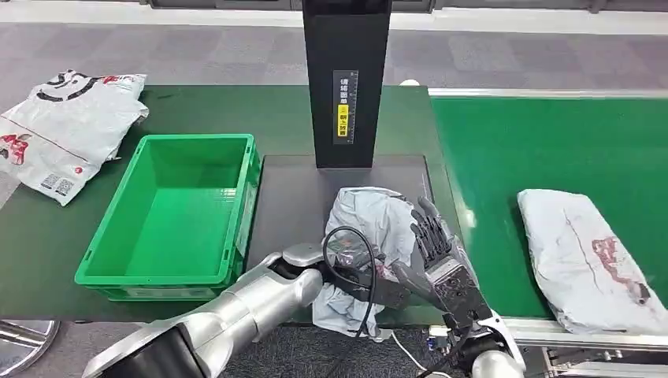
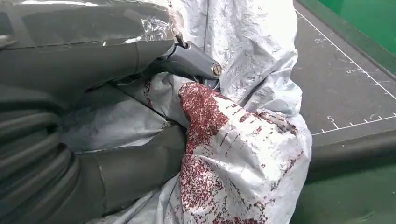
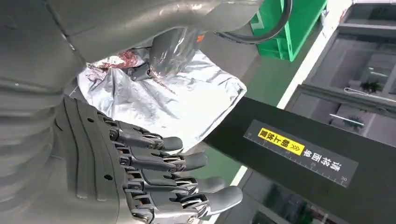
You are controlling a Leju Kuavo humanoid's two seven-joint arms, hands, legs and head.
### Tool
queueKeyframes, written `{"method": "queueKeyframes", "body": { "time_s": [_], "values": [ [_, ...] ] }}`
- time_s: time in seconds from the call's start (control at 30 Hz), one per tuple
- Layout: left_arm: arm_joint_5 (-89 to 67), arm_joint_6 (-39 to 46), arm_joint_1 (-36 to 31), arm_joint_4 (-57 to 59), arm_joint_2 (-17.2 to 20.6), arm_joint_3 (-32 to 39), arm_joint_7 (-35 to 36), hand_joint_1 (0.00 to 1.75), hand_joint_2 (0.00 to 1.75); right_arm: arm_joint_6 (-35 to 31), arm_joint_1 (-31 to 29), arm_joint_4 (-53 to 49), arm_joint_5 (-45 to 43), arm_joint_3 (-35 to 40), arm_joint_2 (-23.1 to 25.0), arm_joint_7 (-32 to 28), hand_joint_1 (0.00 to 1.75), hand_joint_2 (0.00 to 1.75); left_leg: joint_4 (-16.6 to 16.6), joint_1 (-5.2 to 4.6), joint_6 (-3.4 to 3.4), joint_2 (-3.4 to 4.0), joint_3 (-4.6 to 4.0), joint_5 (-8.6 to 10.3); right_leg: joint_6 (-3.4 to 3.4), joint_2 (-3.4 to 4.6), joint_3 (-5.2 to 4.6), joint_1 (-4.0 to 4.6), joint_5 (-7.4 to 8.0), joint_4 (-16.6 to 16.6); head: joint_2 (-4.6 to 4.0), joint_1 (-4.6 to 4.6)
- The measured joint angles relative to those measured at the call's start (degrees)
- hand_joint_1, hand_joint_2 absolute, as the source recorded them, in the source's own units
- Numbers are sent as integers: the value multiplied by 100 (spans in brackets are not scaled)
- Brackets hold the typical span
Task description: Moved the parcel from conveyor to table for the left to box.
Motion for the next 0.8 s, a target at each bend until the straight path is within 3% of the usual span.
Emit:
{"method": "queueKeyframes", "body": {
  "time_s": [0.23,0.5,0.8],
  "values": [
    [195,756,-57,-190,144,225,-214,175,175,-13,209,-136,39,-133,2,35,0,175,0,0,0,-1,-2,1,0,-2,-1,0,0,1,0,0],
    [52,1004,-93,-551,286,538,-258,175,175,2,301,-227,81,-223,15,46,0,175,0,0,0,-1,-4,1,0,-1,-3,0,0,1,-2,0],
    [-814,1143,306,-2283,590,1211,13,175,175,24,454,-306,199,-405,116,50,0,175,0,0,0,-1,-6,0,-1,-2,-5,1,-1,1,0,0]
  ]
}}
